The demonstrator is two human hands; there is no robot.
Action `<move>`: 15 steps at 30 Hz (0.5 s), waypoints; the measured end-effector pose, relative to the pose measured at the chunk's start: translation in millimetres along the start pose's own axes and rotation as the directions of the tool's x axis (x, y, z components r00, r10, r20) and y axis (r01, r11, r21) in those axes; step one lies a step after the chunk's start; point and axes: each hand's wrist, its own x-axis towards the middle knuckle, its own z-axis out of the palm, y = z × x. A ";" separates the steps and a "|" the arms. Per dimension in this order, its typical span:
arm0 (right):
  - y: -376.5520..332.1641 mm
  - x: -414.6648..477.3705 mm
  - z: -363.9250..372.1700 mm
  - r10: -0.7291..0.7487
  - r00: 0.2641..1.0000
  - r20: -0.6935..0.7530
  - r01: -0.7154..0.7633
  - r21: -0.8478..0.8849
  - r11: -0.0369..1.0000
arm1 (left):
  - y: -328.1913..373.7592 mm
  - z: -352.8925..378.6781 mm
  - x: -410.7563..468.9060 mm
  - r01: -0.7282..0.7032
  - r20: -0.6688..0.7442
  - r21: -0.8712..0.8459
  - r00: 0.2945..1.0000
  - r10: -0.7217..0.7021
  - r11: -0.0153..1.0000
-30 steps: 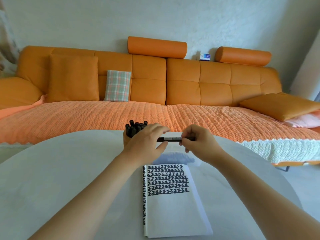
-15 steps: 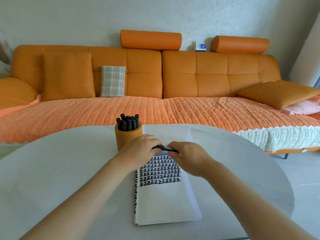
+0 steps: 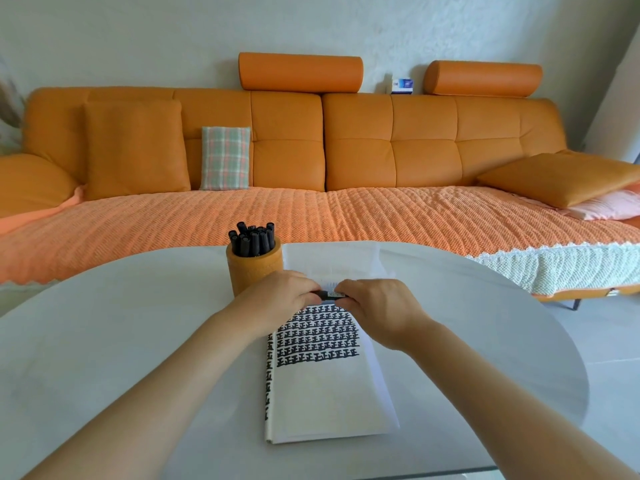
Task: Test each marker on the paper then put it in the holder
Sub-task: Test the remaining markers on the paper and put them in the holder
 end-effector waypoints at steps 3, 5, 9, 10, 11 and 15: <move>1.6 -3.2 -5.5 0.218 0.945 0.244 -0.278 0.244 0.929 | -11.9 -6.4 -4.8 -0.104 -0.097 0.128 0.988 0.116 0.986; 11.3 -7.7 -12.0 0.257 0.924 0.282 -0.330 0.252 0.909 | -26.3 -16.7 -10.6 -0.018 -0.123 0.116 0.992 0.032 0.993; 21.6 -15.8 -13.5 0.275 0.932 0.238 -0.343 0.326 0.881 | -40.7 -16.3 -19.1 0.056 -0.096 0.029 0.994 -0.053 0.998; 19.6 -17.1 -11.6 0.266 0.937 0.228 -0.335 0.365 0.869 | -38.2 -12.0 -20.4 0.064 -0.072 0.025 0.995 -0.062 0.998; 17.4 -18.0 -8.9 0.258 0.940 0.223 -0.329 0.391 0.860 | -35.2 -7.5 -20.9 0.071 -0.055 0.025 0.996 -0.069 0.997; 10.9 -19.7 -1.3 0.246 0.944 0.222 -0.321 0.438 0.840 | -29.3 8.0 -23.9 0.096 -0.077 0.044 0.993 -0.093 0.994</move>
